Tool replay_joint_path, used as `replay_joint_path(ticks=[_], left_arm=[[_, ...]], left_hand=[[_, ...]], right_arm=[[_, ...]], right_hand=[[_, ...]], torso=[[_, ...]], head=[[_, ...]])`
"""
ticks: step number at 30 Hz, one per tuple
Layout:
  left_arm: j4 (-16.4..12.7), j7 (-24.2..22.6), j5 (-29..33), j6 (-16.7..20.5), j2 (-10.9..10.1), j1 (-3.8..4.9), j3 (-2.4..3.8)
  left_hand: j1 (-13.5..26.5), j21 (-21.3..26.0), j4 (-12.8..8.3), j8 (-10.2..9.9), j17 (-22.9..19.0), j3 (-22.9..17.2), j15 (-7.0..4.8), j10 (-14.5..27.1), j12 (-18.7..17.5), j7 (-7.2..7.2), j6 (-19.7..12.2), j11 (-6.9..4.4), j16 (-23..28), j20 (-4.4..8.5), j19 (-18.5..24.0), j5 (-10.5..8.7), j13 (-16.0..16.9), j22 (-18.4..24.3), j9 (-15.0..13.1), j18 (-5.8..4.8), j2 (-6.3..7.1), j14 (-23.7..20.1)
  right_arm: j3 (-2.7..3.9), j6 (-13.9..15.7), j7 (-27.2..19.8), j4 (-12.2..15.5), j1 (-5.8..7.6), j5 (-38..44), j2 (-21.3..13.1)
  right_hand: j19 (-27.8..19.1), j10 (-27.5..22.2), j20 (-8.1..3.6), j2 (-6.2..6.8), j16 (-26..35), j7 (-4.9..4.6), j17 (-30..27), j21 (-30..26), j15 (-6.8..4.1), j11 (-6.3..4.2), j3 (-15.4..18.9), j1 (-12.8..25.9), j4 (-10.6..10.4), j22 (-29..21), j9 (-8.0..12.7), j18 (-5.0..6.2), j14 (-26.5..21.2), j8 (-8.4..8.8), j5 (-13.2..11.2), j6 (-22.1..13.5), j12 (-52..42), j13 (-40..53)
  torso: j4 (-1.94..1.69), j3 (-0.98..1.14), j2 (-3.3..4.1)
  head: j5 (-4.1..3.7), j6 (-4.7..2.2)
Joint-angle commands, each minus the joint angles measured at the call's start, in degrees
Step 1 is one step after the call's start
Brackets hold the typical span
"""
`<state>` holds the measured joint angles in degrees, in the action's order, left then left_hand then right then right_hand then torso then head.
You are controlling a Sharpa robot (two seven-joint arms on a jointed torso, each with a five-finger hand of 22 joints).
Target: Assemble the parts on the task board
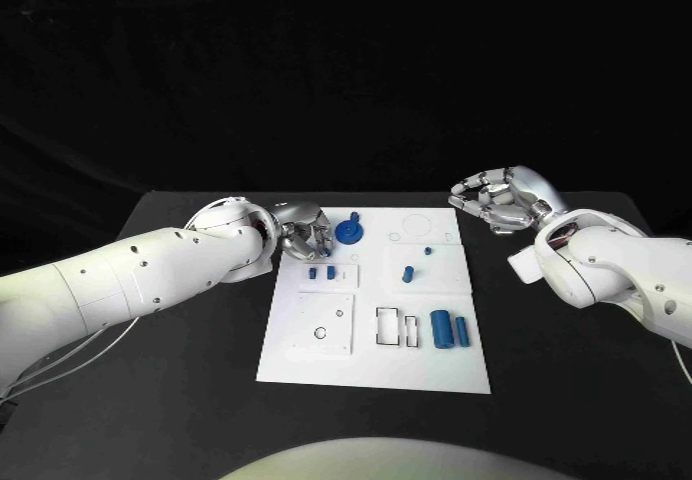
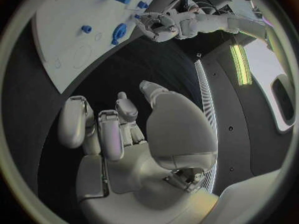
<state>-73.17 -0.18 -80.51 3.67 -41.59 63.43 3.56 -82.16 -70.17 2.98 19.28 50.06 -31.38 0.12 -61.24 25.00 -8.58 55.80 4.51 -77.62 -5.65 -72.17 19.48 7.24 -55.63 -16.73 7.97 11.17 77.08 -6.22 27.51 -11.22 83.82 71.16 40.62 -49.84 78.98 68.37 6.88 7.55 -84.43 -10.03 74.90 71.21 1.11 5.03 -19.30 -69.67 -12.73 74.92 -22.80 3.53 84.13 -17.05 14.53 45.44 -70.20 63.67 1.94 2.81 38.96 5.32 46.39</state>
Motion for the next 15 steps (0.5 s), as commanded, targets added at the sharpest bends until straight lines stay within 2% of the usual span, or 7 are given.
replay_joint_path(ticks=[1,9,15], left_arm=[[0.1,0.6,-0.6,-1.7,0.1,-0.14,-0.06],[0.3,0.6,-0.7,-1.8,0.4,-0.19,-0.06],[0.4,0.6,-0.7,-1.7,0.3,-0.25,-0.06]], left_hand=[[0.5,-0.2,-0.1,-0.3,0.0,0.1,0.14,-0.3,-0.2,-0.02,0.5,0.02,-0.1,0.09,-0.3,-0.35,0.1,0.1,-0.1,-0.76,-0.12,0.3],[0.5,-0.2,-0.2,-0.3,0.0,0.1,0.14,-0.3,-0.2,-0.01,0.5,0.02,-0.1,0.09,-0.2,-0.38,0.1,0.1,-0.1,-0.75,-0.12,0.3],[0.8,0.5,-0.3,-1.1,0.8,0.1,0.34,0.1,-1.1,-0.26,-0.2,0.29,-0.3,-0.02,0.5,-0.43,-0.1,1.2,0.2,-0.55,0.33,0.3]], right_arm=[[0.00,-0.7,-0.3,0.1,-0.03,0.2,0.0],[0.00,-0.7,-0.3,0.1,-0.03,0.2,0.0],[0.00,-0.7,-0.4,0.0,-0.03,0.2,0.0]], right_hand=[[-0.4,0.0,-0.22,-0.33,0.3,0.13,2.6,-0.2,-0.45,0.00,-0.1,0.0,-0.3,1.1,0.1,1.14,2.8,-0.35,0.2,-0.4,-0.1,0.0],[-0.4,0.0,-0.22,-0.33,0.3,0.13,2.6,-0.2,-0.45,0.00,-0.1,0.0,-0.3,1.1,0.1,1.14,2.8,-0.35,0.2,-0.4,-0.1,0.0],[-0.4,0.0,-0.22,-0.33,0.3,0.13,2.6,-0.2,-0.45,0.00,-0.1,0.0,-0.3,1.1,0.1,1.14,2.8,-0.35,0.2,-0.4,-0.1,0.0]], torso=[[-0.05,0.00,-0.02],[0.04,0.00,-0.03],[-0.02,0.03,-0.05]], head=[[0.02,0.04],[0.02,0.01],[-0.01,0.05]])
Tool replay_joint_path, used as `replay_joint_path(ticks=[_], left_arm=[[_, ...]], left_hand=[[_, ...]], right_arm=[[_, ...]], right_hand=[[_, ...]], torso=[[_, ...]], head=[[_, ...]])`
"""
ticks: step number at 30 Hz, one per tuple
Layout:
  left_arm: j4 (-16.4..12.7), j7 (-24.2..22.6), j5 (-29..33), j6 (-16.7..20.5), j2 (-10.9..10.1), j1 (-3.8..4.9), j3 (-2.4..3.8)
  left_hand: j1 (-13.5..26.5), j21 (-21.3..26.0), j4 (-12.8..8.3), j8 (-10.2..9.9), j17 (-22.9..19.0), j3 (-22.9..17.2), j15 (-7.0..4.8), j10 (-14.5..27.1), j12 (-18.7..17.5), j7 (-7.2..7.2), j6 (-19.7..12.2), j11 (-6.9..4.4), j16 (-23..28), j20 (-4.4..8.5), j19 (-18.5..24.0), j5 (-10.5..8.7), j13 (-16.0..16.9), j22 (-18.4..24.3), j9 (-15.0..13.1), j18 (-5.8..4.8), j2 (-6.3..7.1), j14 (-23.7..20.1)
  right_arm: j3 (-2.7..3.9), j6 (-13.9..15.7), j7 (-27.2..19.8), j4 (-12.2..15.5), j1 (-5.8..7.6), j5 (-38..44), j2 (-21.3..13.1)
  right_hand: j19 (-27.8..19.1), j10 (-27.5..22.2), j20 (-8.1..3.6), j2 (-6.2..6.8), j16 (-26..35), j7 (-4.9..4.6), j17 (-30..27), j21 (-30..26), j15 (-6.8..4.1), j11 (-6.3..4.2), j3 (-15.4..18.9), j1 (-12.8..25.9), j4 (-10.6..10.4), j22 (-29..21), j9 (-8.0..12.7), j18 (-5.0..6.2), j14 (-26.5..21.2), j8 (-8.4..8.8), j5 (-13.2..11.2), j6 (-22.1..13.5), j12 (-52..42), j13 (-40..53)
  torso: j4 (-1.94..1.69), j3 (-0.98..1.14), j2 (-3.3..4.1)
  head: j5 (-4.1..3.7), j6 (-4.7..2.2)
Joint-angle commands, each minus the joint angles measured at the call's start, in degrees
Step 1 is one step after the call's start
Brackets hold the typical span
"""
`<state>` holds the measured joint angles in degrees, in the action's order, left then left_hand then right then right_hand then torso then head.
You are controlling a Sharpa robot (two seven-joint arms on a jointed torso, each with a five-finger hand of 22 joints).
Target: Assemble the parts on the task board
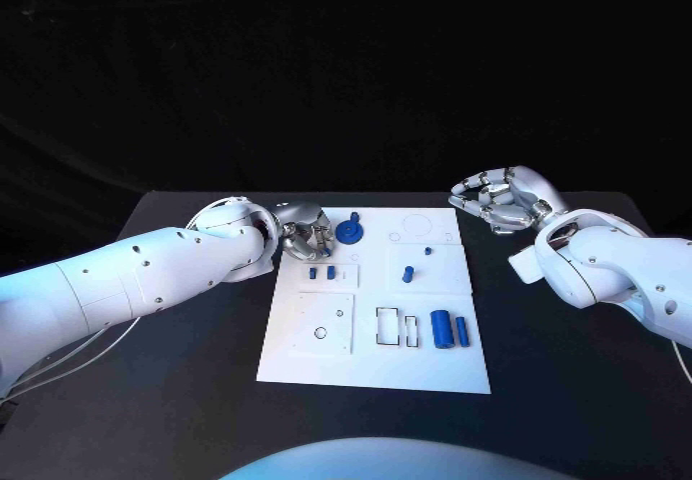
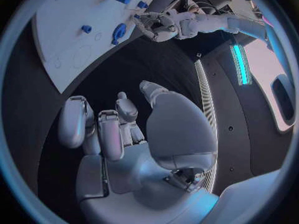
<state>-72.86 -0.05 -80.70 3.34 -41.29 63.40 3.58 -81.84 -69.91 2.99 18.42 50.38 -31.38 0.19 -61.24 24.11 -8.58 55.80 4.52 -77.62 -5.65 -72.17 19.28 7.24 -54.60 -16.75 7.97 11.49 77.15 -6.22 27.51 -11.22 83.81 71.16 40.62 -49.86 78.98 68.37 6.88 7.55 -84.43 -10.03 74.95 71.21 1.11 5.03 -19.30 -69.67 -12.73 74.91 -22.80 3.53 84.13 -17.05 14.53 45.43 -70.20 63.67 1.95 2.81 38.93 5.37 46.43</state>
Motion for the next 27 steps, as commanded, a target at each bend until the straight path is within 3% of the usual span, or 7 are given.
replay_joint_path(ticks=[1,27], left_arm=[[0.1,0.5,-0.5,-1.3,0.0,-0.22,-0.09],[0.0,1.0,-0.5,-0.3,-0.4,-0.35,-0.09]], left_hand=[[0.4,0.4,-0.5,-0.7,0.9,0.1,0.32,0.2,-0.4,-0.40,-0.8,0.40,-0.4,-0.06,0.6,-0.19,-0.1,0.3,0.3,-0.53,0.25,0.3],[1.9,2.9,-0.7,-4.4,-1.5,-0.2,1.31,1.8,-3.0,-1.39,-4.7,1.50,0.2,-1.06,3.0,0.02,-0.4,3.9,1.8,0.20,2.22,-1.7]], right_arm=[[0.00,-0.7,-0.4,0.1,-0.03,0.2,0.0],[0.00,-0.7,-0.3,-0.1,-0.04,0.2,0.0]], right_hand=[[-0.4,0.0,-0.22,-0.33,0.3,0.14,2.5,-0.2,-0.45,0.00,-0.1,0.0,-0.3,1.1,0.1,1.14,2.8,-0.35,0.2,-0.4,-0.1,0.0],[-0.4,-0.1,-0.24,-0.32,0.4,0.14,2.5,-0.4,-0.46,0.00,0.0,-0.1,-0.4,1.0,0.1,1.16,2.8,-0.52,0.2,-0.5,0.0,-0.2]], torso=[[-0.02,0.03,-0.02],[-0.01,-0.01,-0.01]], head=[[-0.06,0.01],[-0.03,0.06]])
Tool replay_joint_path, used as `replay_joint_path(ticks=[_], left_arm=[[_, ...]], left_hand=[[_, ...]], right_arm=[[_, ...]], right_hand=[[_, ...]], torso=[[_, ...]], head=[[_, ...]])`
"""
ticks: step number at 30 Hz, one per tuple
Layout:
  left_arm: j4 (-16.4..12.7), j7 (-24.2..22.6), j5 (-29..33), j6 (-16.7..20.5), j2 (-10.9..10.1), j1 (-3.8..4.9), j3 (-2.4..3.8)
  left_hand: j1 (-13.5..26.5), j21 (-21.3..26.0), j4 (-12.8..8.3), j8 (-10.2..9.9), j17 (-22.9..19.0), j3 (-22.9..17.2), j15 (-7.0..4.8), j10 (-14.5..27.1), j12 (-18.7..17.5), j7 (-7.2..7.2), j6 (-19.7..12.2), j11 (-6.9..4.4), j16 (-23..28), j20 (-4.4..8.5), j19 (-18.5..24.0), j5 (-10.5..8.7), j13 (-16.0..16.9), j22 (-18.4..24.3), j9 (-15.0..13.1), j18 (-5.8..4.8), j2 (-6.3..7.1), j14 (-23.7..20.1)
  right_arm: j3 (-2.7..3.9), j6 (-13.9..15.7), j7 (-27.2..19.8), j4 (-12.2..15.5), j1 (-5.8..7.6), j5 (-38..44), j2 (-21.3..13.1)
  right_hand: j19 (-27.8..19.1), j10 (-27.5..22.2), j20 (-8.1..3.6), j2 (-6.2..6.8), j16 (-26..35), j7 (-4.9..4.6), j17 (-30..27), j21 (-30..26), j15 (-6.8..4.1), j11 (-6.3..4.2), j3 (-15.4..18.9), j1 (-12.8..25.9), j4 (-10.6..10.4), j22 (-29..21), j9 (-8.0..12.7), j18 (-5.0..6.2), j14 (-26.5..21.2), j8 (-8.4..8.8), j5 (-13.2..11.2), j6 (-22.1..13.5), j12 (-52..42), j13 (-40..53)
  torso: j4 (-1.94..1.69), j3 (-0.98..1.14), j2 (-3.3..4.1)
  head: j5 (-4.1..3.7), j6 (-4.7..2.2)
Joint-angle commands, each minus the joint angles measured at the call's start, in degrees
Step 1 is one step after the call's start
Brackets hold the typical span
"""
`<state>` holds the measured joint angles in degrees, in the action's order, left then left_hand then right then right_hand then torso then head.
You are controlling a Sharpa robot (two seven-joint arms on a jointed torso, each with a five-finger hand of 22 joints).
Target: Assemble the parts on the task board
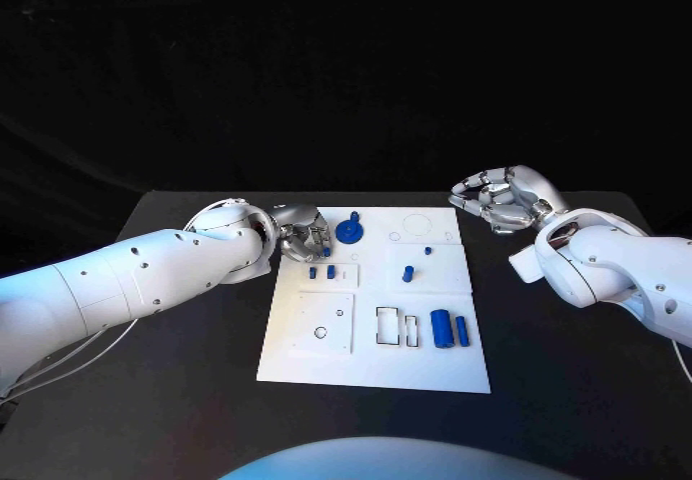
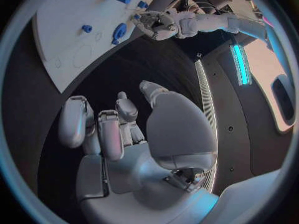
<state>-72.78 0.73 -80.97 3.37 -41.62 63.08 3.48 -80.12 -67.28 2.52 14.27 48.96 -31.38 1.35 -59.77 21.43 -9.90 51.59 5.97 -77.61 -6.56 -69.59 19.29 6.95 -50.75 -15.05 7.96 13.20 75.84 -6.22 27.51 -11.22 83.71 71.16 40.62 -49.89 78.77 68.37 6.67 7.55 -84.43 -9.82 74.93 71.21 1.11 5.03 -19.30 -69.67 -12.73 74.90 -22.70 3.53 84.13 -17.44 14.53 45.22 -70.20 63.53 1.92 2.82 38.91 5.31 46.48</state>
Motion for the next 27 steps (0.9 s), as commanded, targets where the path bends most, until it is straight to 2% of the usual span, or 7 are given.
replay_joint_path(ticks=[1,5,9,15,17,22,27], left_arm=[[-0.1,0.3,-0.2,-0.3,-0.1,-0.03,0.02],[-0.1,0.4,-0.2,0.1,-0.3,-0.05,0.02],[-0.5,0.1,-0.1,1.0,-1.1,-0.06,0.05],[-1.2,-1.6,3.3,4.4,-2.5,-0.07,0.56],[-1.5,-2.8,8.0,6.0,-3.2,-0.06,0.75],[-2.8,-8.4,27.7,9.3,-5.0,-0.07,0.96],[-5.2,-14.9,49.4,11.2,-7.0,-0.52,1.02]], left_hand=[[0.2,0.4,-0.3,-0.4,-0.3,-0.3,0.19,0.5,-0.4,-0.08,-0.7,0.09,0.3,-0.18,0.5,0.02,-0.1,0.3,0.2,0.24,0.57,-0.5],[0.2,0.8,-0.4,-1.6,-1.0,-0.4,0.28,1.1,-0.9,-0.24,-2.5,0.16,0.4,-0.29,0.9,0.05,-0.1,0.9,0.6,0.36,0.84,-1.0],[0.2,2.2,-0.6,-2.2,-3.6,-0.5,0.75,3.2,-1.8,-0.73,-3.4,0.79,1.4,-0.62,2.1,0.22,-0.4,2.9,0.9,0.73,1.06,-2.4],[0.3,5.5,-0.6,-2.2,-10.7,-0.5,1.22,5.2,-2.4,-1.19,-3.4,1.44,4.2,-1.05,5.0,0.28,-0.8,7.7,1.0,1.64,1.02,-6.0],[-0.1,9.4,-0.8,-1.1,-19.2,-0.8,1.52,6.3,-2.5,-1.63,-1.5,1.92,8.2,-1.33,8.6,0.31,-1.0,13.1,0.5,2.64,0.63,-10.5],[-0.2,10.5,-0.9,0.0,-20.7,-0.9,1.25,4.7,-0.3,-1.41,-0.3,1.53,9.9,-1.13,9.4,0.13,-0.5,13.7,0.2,2.72,-0.20,-11.7],[0.6,13.3,-1.3,1.6,-23.3,0.5,0.66,3.1,4.0,-0.58,0.6,0.45,13.5,-0.61,11.4,-0.07,1.0,15.3,-0.4,2.79,-0.71,-14.3]], right_arm=[[0.00,-0.8,-0.2,0.0,-0.03,0.2,0.0],[0.00,-1.2,0.3,-0.3,-0.04,0.4,0.0],[0.00,-2.8,1.6,-0.7,-0.04,2.4,0.1],[0.00,-6.2,4.4,-1.4,-0.02,11.2,0.4],[0.00,-7.8,5.4,-1.5,0.01,15.8,0.6],[0.01,-10.9,8.3,-1.6,0.16,28.5,1.4],[0.02,-13.6,12.0,-1.6,0.43,40.9,2.5]], right_hand=[[-0.3,-0.3,-0.03,-0.30,0.5,-0.08,2.3,-0.5,-0.46,0.00,0.0,-0.1,-0.4,0.9,0.1,1.19,2.8,-0.14,0.2,-0.3,0.2,-0.3],[-0.5,-0.6,-0.03,-0.29,0.6,-0.08,2.0,-0.9,-0.46,0.00,0.0,-0.1,-0.4,0.7,0.1,1.29,2.7,-0.14,0.2,-0.3,0.5,-0.7],[-6.1,-12.7,-0.02,0.09,5.7,-0.18,-5.8,-10.8,-0.47,0.04,-0.9,-2.2,0.6,-6.0,0.3,3.28,0.1,-0.85,-0.2,-0.8,13.6,-15.7],[-9.6,-15.9,0.00,2.06,13.9,-0.35,-16.7,-20.0,-0.38,0.42,-9.3,-6.7,5.2,-11.8,1.1,4.63,-3.1,-2.07,-4.0,1.0,33.9,-32.6],[-8.9,-14.8,0.04,2.65,13.8,-0.44,-16.4,-19.8,-0.25,0.58,-11.7,-6.8,6.7,-11.4,1.3,4.54,-2.5,-2.57,-4.6,2.1,39.9,-37.7],[-6.3,-8.8,-0.19,3.12,12.1,0.01,-14.0,-16.3,-0.42,0.31,-14.6,-5.6,10.0,-8.3,2.4,3.86,-0.8,-2.54,-5.4,4.6,50.0,-46.4],[-5.3,-7.4,-0.29,3.93,11.3,0.21,-12.8,-14.6,-0.44,0.32,-14.6,-4.6,10.6,-7.0,2.9,3.52,-0.2,-2.15,-6.6,5.7,53.2,-48.7]], torso=[[0.02,-0.01,0.01],[0.01,-0.02,-0.03],[0.02,-0.05,0.00],[0.01,-0.06,-0.07],[0.01,-0.04,-0.10],[0.11,0.00,0.05],[0.07,-0.05,0.05]], head=[[0.04,0.00],[0.03,-0.02],[-0.01,-0.16],[-0.33,-0.42],[-0.55,-0.52],[-1.87,-0.98],[-2.91,-1.29]])
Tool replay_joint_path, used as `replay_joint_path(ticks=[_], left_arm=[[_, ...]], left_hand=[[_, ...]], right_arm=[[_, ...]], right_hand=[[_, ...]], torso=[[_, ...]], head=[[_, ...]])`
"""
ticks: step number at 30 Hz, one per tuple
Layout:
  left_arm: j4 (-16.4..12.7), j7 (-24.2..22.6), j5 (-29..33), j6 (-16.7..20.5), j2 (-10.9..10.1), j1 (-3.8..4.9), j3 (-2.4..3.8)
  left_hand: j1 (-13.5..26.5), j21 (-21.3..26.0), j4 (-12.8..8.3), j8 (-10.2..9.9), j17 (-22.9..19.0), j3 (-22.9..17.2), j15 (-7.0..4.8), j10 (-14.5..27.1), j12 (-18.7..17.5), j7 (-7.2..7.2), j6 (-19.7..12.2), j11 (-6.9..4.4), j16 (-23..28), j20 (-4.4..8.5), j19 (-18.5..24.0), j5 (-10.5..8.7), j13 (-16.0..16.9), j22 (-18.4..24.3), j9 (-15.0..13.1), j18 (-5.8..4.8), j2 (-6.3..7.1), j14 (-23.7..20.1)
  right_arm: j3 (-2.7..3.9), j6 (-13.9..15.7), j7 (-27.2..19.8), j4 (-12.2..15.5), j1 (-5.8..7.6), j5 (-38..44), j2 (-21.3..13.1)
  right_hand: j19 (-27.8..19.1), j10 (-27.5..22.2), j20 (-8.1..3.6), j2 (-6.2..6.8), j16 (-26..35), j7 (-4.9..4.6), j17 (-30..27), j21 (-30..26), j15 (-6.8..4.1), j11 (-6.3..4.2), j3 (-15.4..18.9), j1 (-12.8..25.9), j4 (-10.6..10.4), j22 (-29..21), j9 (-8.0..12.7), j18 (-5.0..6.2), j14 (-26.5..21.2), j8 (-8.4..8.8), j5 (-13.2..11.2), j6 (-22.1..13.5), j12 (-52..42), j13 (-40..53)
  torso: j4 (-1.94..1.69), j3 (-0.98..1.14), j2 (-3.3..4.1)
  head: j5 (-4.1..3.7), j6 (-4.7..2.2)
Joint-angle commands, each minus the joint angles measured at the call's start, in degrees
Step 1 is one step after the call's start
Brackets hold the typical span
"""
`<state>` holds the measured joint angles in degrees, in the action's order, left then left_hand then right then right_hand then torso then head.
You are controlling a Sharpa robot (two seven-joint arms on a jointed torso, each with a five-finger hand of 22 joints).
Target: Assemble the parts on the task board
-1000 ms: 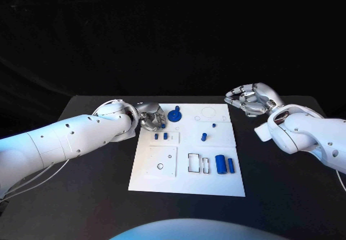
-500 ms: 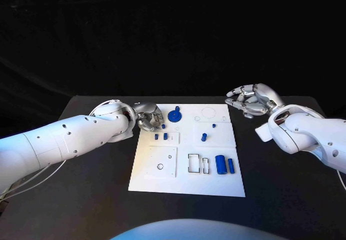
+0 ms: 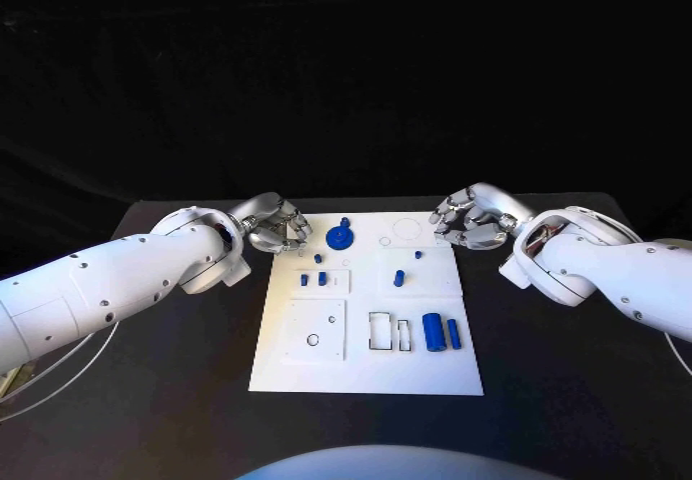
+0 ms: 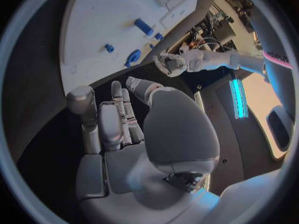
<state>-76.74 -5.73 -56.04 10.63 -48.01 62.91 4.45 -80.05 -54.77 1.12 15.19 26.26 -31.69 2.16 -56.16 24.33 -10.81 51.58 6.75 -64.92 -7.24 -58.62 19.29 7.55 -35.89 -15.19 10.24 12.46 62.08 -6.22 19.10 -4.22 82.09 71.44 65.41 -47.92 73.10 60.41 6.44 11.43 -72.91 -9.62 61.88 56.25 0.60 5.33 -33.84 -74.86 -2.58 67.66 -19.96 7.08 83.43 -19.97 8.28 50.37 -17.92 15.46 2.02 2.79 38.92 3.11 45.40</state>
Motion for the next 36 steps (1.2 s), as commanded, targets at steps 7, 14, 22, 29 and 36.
replay_joint_path(ticks=[7,14,22,29,36], left_arm=[[-5.4,-14.9,41.3,2.6,-2.8,-1.37,0.08],[-8.6,-18.6,48.0,0.0,-4.0,-1.98,0.09],[-10.6,-20.8,52.0,-0.7,-4.5,-2.24,0.10],[-11.4,-21.3,53.4,-0.3,-4.7,-2.30,0.14],[-11.8,-21.4,53.7,-0.2,-4.7,-2.31,0.18]], left_hand=[[3.2,8.0,0.4,2.4,-4.5,2.0,-0.87,-5.1,3.3,1.56,2.3,-1.65,8.6,0.53,2.5,-0.07,1.2,5.0,-1.1,0.35,0.11,-3.0],[4.0,16.8,-0.2,1.4,-9.1,1.7,0.08,-8.5,-5.7,1.17,2.8,-0.89,22.5,-0.27,2.6,-0.22,-2.1,10.8,-1.6,0.18,-0.28,-2.0],[3.8,18.6,-0.8,0.8,-9.3,1.9,0.33,-10.0,-8.7,0.93,3.3,-0.80,26.3,-0.47,2.3,-0.18,-2.8,12.0,-1.7,0.13,-0.75,-1.1],[3.9,18.9,-1.0,0.3,-9.0,2.2,0.55,-9.8,-9.7,0.51,2.9,-0.46,27.0,-0.59,2.3,-0.19,-3.0,12.1,-1.6,0.07,-0.76,-1.0],[3.9,19.0,-1.1,0.1,-8.9,2.3,0.64,-9.7,-9.9,0.37,2.7,-0.35,27.2,-0.65,2.4,-0.16,-3.0,12.2,-1.6,0.04,-0.80,-1.1]], right_arm=[[0.02,-8.9,10.0,-0.2,0.33,27.4,2.5],[-0.08,-11.1,12.7,-1.0,0.36,33.0,5.0],[-0.25,-11.4,13.7,-2.1,0.27,35.3,6.8],[-0.50,-11.7,13.3,-2.2,0.00,35.6,7.6],[-0.73,-12.0,13.1,-2.9,-0.40,35.6,8.3]], right_hand=[[0.6,0.0,0.12,1.17,-0.3,-0.21,0.3,0.6,0.49,0.54,0.3,1.7,0.6,0.7,0.8,-0.15,0.5,1.11,-1.4,1.2,4.3,-2.8],[0.8,-0.2,0.23,1.62,-0.6,-0.48,0.7,0.9,0.76,0.83,0.4,1.8,0.9,1.1,1.2,-0.22,0.6,1.89,-1.3,0.9,5.3,-3.6],[1.2,-0.3,0.34,1.64,-1.0,-0.66,1.2,1.7,0.91,1.00,0.3,1.8,1.0,1.7,1.5,-0.40,0.8,2.39,-1.0,0.8,6.0,-4.2],[2.4,1.2,0.33,1.02,-1.9,-0.42,2.4,3.9,0.80,0.76,-0.2,1.5,1.4,3.3,1.6,-0.78,1.2,2.42,-0.6,1.9,6.2,-4.7],[3.1,2.8,0.13,0.39,-2.5,-0.03,3.1,5.4,0.45,0.34,-0.8,1.1,1.9,4.4,1.7,-1.04,1.4,2.36,-0.5,3.2,6.3,-5.2]], torso=[[-0.14,-0.14,0.15],[-0.11,-0.19,0.17],[-0.27,-0.21,0.11],[-0.13,-0.16,0.07],[-0.13,-0.07,0.06]], head=[[-1.69,-0.44],[-2.21,-0.46],[-2.43,-0.32],[-2.37,-0.12],[-2.32,0.04]])
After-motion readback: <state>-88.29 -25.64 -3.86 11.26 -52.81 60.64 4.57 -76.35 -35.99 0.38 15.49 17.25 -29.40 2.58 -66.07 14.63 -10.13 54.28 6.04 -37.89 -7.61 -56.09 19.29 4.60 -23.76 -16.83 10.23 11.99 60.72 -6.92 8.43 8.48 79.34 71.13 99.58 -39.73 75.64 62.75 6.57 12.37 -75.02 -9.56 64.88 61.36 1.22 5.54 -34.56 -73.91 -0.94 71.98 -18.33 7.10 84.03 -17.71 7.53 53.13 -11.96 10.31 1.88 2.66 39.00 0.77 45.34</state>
